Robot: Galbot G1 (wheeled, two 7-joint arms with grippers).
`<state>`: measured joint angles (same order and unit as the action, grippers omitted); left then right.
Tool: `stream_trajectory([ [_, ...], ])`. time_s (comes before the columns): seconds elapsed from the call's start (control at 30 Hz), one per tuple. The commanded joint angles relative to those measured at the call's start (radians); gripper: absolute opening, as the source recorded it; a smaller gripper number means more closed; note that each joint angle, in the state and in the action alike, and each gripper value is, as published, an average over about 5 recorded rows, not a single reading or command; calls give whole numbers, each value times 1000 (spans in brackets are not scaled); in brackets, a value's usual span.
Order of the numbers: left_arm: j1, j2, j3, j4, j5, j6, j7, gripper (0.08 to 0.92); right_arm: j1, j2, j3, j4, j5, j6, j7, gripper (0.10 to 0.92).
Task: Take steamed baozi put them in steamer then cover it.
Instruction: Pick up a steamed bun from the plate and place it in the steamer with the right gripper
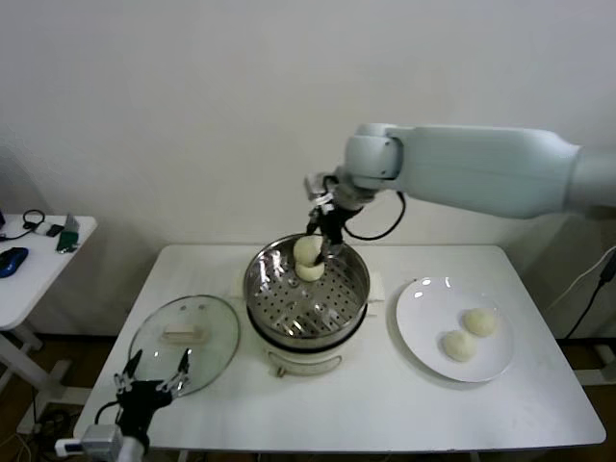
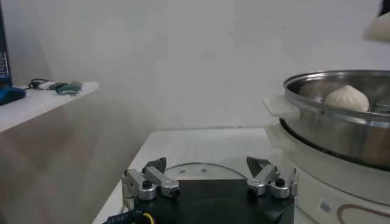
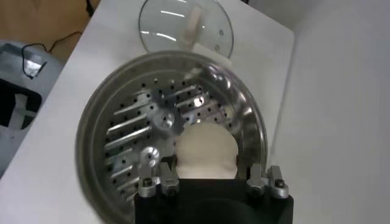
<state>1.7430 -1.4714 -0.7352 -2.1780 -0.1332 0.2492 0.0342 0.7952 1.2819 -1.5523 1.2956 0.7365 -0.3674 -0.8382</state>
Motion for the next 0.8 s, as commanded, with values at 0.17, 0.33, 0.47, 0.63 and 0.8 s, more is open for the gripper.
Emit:
stream_trajectory([
  [0.17,3,1,0,10,1,-6,-2,823,-218,205,8,-152,-104,-32,74,653],
  [0.33,4,0,1,9,2,-6,-2,823,-247,208,10,-160,-116,-47,90,653],
  [0.47,5,0,3,7,2,-5,-2,823,-239,199,12,-143,-116,-56,98,655],
  [0.63,6,0,6,2,3,-4,-1,823,-191,162,11,-104,-122,-49,92,732],
  [0.8,7,3,7,-2,4,-3,-1,823,-60,41,-10,-13,-101,-7,32,816],
])
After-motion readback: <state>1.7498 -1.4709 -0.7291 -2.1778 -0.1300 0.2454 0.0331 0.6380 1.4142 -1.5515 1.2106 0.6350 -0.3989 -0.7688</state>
